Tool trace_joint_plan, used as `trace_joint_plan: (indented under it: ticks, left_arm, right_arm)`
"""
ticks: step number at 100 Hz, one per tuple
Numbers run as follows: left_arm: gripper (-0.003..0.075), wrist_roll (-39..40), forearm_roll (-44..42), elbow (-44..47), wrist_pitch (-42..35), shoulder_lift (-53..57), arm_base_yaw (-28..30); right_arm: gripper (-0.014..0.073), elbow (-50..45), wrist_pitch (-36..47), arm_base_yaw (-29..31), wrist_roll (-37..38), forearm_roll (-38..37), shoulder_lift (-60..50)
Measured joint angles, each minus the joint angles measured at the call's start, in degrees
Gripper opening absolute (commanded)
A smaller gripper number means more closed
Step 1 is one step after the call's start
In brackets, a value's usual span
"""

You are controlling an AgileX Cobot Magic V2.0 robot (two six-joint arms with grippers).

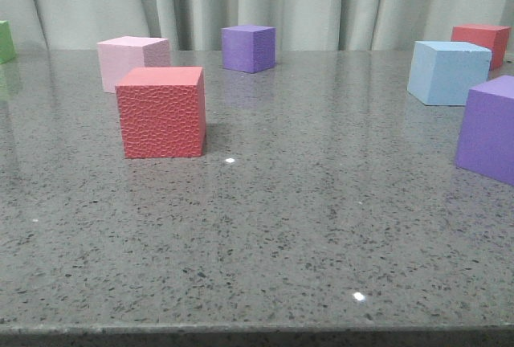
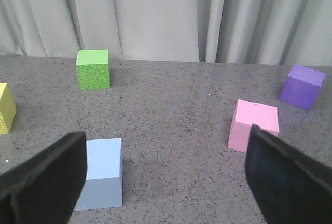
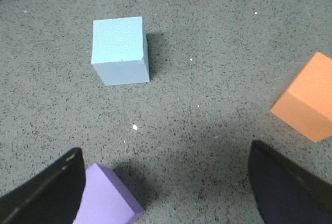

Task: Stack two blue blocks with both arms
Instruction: 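Lower the right gripper over the light blue cube and close on it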

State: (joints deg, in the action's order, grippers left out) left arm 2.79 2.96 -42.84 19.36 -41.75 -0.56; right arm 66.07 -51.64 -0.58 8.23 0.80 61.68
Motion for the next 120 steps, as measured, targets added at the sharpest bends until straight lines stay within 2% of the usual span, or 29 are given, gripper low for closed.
trace_joint_plan:
  ticks: [39,67,88,120]
  left_arm:
    - [0.0585,0.1,0.0,0.0,0.3,-0.5,0.1]
    - [0.0585,0.1,-0.3,0.0,0.3,-0.5,0.1]
    - [0.0585,0.1,-0.3,0.0,0.3,-0.5,0.1]
    - [0.0585,0.1,-0.3,0.0,0.3,-0.5,0.1]
  right_arm:
    - [0.0632,24.6,-10.7,-2.7,-0.6,1.6,25.0]
    - [0.0632,38.2,-17.2,-2.8,-0.6,4.4,40.0]
    - [0.0632,43.5,-18.9,-2.8,-0.7,4.6,47.2]
    - [0.0632,44.2,-19.0,-2.8,-0.7,5.1,51.9]
